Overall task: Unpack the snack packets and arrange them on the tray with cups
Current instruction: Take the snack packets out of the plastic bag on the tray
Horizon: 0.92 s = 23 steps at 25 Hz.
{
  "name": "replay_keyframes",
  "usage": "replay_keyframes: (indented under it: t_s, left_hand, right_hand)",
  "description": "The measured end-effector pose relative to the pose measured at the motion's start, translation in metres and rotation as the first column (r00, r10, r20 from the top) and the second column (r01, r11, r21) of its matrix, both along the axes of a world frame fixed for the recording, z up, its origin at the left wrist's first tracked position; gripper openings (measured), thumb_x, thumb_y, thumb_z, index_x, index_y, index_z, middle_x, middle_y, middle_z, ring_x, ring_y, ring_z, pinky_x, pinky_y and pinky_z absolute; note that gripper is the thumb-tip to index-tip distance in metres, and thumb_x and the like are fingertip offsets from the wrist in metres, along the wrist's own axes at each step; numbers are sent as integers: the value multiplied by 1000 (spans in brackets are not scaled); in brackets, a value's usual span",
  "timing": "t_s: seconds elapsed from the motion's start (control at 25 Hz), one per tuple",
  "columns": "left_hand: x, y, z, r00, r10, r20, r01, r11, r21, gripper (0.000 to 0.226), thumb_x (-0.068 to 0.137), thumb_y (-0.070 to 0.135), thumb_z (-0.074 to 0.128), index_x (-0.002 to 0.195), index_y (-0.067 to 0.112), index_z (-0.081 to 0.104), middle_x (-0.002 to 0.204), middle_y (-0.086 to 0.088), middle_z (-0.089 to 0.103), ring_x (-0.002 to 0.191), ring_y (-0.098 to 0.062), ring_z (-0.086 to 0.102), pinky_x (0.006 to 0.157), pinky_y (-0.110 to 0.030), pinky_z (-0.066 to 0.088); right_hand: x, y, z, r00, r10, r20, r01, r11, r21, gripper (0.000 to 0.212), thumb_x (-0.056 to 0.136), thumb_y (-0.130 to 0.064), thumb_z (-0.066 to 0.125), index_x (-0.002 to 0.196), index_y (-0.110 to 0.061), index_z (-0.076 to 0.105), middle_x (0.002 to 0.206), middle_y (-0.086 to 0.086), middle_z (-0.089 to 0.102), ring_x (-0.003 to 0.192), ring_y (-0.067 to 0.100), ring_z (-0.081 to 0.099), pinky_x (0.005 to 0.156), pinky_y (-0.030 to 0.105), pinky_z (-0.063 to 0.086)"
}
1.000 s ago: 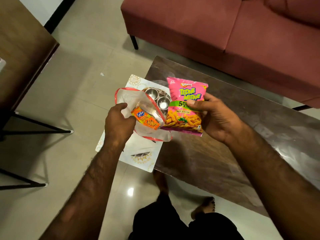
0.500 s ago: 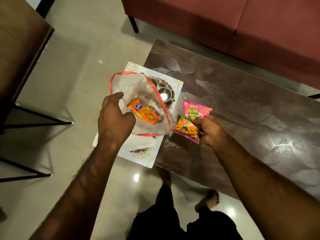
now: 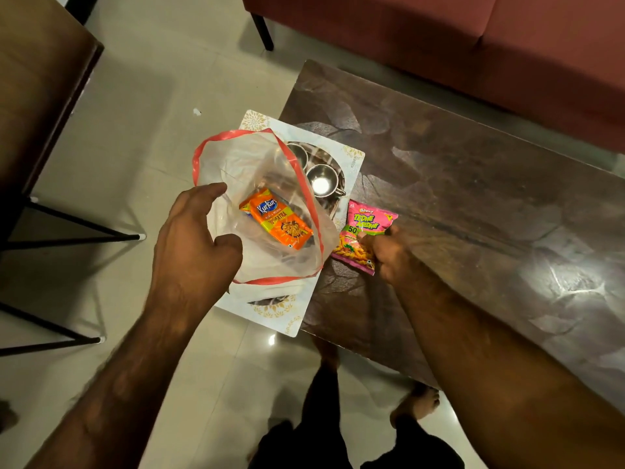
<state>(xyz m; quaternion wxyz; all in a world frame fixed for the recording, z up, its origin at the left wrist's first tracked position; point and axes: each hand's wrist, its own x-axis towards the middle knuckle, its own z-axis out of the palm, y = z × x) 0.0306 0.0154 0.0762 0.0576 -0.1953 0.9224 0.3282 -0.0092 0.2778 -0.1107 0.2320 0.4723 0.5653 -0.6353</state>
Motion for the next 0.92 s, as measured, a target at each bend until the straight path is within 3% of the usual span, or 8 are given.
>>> replay_keyframes:
  t_s: [0.08,0.2,0.36,0.48,0.56,0.68,0.84,0.92]
  left_hand:
    - [1,0,1,1000,-13,1,13,1000,-2,70,76,2,64,138,33,50,139,18,49,96,12,53,74,0,37]
    - [1,9,6,999,-40,-12,40,999,14,72,74,-2,64,140,23,52,142,5,51,125,-16,54,97,-21,39]
    - [3,17,15,997,-81,-4,81,996,39,72,76,0,71,143,16,50,145,-2,49,122,-28,58,103,-30,44]
    - [7,20,20,994,-107,12,106,992,68,75,76,-1,70,145,16,47,148,-2,47,121,-32,58,104,-37,47]
    - [10,21,23,994,-108,3,108,990,91,75,75,-2,70,145,15,47,148,-3,47,127,-30,55,105,-33,44]
    - [12,24,25,995,-101,-7,101,985,139,76,74,-6,64,144,16,47,146,-2,48,121,-32,57,101,-38,49]
    - [18,27,27,994,-91,-58,100,978,182,74,74,-6,52,144,20,47,146,3,48,128,-20,51,101,-39,50]
    - [25,25,26,992,-95,-88,109,978,175,75,72,1,46,145,20,47,149,4,47,135,-15,45,104,-40,49]
  right_hand:
    - [4,3,10,999,33,-14,-32,998,57,40,88,16,71,120,-7,61,102,17,71,70,22,69,65,35,64]
    - [11,14,38,996,88,-35,-78,973,217,32,85,19,66,94,-11,57,77,14,58,48,15,60,37,18,43]
    - [13,16,118,967,145,-208,-115,982,147,37,91,18,58,116,-8,66,85,2,70,55,0,69,47,15,49]
    - [9,1,197,856,247,-454,-224,969,104,28,91,12,64,102,-11,74,85,3,76,76,13,72,72,24,58]
    - [7,-14,251,716,336,-612,-363,928,85,25,88,5,67,94,-16,78,85,4,80,80,18,74,77,27,61]
    - [1,-50,295,493,600,-630,-621,750,228,38,90,14,54,104,-9,80,95,9,83,87,17,78,81,22,61]
    - [-18,-114,267,144,984,-108,-833,180,524,39,98,-3,52,132,-9,69,130,10,73,120,26,68,97,30,54]
    - [-29,-136,232,131,990,55,-889,93,449,35,106,-12,49,137,-4,62,138,16,66,127,33,64,88,29,47]
